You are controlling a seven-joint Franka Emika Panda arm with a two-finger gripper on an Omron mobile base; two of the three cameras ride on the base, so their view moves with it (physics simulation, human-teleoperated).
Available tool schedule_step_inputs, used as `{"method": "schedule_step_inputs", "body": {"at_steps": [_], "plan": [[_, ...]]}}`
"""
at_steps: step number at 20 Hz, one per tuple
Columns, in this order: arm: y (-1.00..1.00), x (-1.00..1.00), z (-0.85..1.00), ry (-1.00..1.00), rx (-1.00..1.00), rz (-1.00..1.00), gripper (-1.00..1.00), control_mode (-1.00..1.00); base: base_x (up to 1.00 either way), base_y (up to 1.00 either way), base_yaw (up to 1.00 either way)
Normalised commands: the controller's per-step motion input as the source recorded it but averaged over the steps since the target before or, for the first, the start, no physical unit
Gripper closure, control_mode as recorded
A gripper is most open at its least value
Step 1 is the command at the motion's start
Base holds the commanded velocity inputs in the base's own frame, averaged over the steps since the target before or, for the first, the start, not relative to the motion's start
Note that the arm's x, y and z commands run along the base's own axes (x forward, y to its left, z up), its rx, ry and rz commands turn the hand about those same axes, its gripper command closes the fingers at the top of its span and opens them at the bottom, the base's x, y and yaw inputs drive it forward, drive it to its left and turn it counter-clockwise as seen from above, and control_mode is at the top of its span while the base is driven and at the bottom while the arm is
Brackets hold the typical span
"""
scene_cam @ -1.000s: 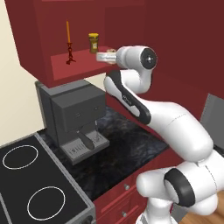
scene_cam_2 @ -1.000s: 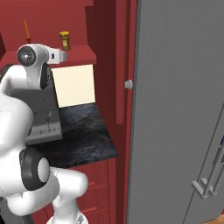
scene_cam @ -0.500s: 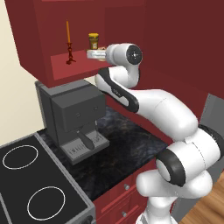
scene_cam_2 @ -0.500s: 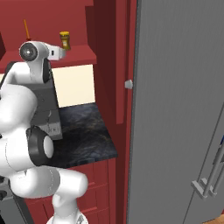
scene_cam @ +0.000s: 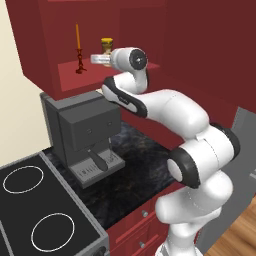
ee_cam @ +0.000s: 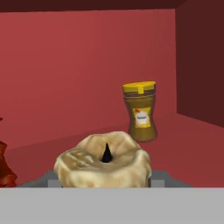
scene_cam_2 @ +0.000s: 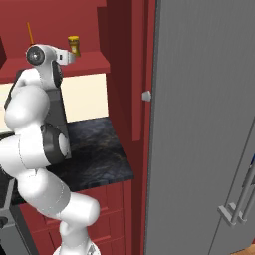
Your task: Pick the candle and candle from the dining table and place them in the open cabinet. Close the cabinet after placing the objects.
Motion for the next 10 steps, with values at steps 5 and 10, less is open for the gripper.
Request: {"method": "schedule_step_inputs", "body": {"at_steps": [5, 10], "plan": [[0.0, -0.24, 0.28, 0.02, 0.0, -0.02, -1.0, -1.0, 0.0, 0.0, 0.0], [-0.06, -0.97, 0.35, 0.03, 0.0, -0.02, -1.0, -1.0, 0.0, 0.0, 0.0]]}}
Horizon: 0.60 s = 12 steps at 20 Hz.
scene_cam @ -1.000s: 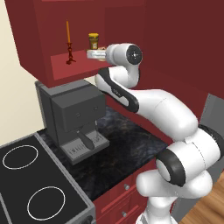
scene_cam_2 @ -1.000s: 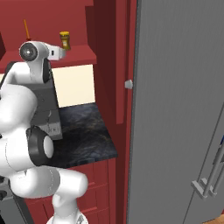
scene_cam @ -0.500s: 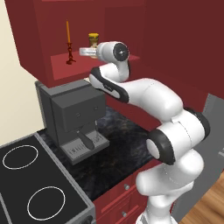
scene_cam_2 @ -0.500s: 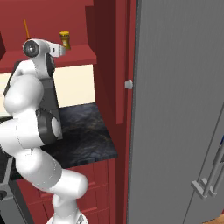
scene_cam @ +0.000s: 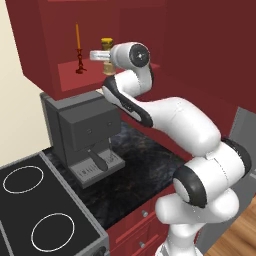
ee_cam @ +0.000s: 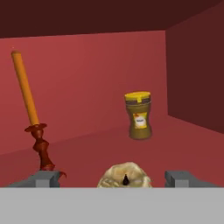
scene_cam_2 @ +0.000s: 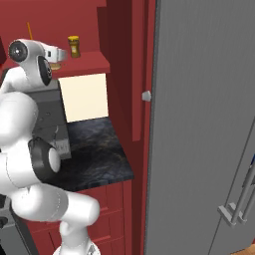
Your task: Pick the candle and candle from the dining table and place them in the open cabinet. Close the cabinet after placing the objects.
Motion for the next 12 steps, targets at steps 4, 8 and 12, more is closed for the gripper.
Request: {"method": "schedule_step_inputs", "body": {"at_steps": [4, 8, 12], "plan": [[-0.12, -1.0, 0.3, 0.0, 0.0, 0.0, -1.0, -1.0, 0.0, 0.0, 0.0], [-0.47, -1.0, 0.3, 0.0, 0.0, 0.0, -1.0, -1.0, 0.0, 0.0, 0.0], [-0.74, -1.0, 0.38, 0.0, 0.0, 0.0, -1.0, -1.0, 0.0, 0.0, 0.0]]}}
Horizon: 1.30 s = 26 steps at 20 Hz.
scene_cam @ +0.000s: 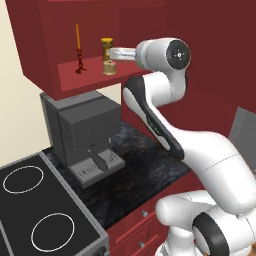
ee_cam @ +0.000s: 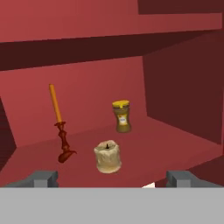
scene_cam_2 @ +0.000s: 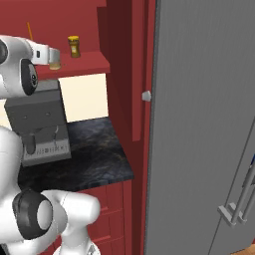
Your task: Pick the candle and candle from the dining table and place them in the open cabinet. Close the cabinet after placing the objects.
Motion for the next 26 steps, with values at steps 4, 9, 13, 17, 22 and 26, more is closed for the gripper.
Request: {"method": "schedule_step_inputs", "body": {"at_steps": [4, 9, 13, 17, 22, 26], "plan": [[-0.77, -1.0, 0.4, 0.0, 0.0, 0.0, -1.0, -1.0, 0.0, 0.0, 0.0], [-0.44, -1.0, 0.37, 0.0, 0.0, 0.0, -1.0, -1.0, 0.0, 0.0, 0.0], [-0.11, -1.0, 0.2, 0.0, -0.03, 0.0, -1.0, -1.0, 0.0, 0.0, 0.0], [-0.02, -1.0, 0.01, -0.02, -0.06, 0.0, -1.0, -1.0, 0.0, 0.0, 0.0], [-0.05, -0.99, 0.0, -0.23, 0.0, 0.0, -1.0, -1.0, 0.0, 0.0, 0.0], [-0.13, -0.88, 0.0, -0.19, 0.0, 0.0, -1.0, -1.0, 0.0, 0.0, 0.0]]}}
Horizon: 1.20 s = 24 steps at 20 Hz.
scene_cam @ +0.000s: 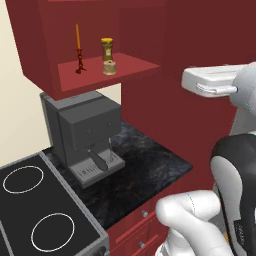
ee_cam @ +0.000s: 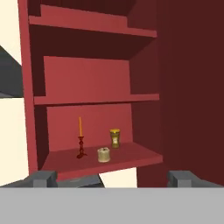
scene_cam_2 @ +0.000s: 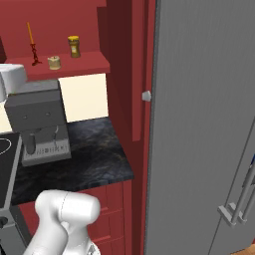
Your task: Pick the candle and candle from the dining table and place them in the open cabinet. Close the cabinet after placing the objects.
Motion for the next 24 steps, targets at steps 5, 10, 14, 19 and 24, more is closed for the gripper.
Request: {"method": "schedule_step_inputs", "body": {"at_steps": [5, 10, 14, 19, 24], "plan": [[-0.18, -0.77, 0.03, -0.16, 0.0, 0.0, -1.0, -1.0, 0.0, 0.0, 0.0], [-0.29, -0.27, 0.53, -0.01, 0.04, -0.03, -1.0, -1.0, 0.0, 0.0, 0.0], [-0.38, -0.13, 0.59, 0.05, 0.01, 0.0, -1.0, -1.0, 0.0, 0.0, 0.0], [-0.4, -0.06, 0.34, 0.17, 0.0, 0.0, -1.0, -1.0, 0.0, 0.0, 0.0], [-0.76, -0.01, 0.0, 0.17, 0.0, 0.0, -1.0, -1.0, 0.0, 0.0, 0.0]]}}
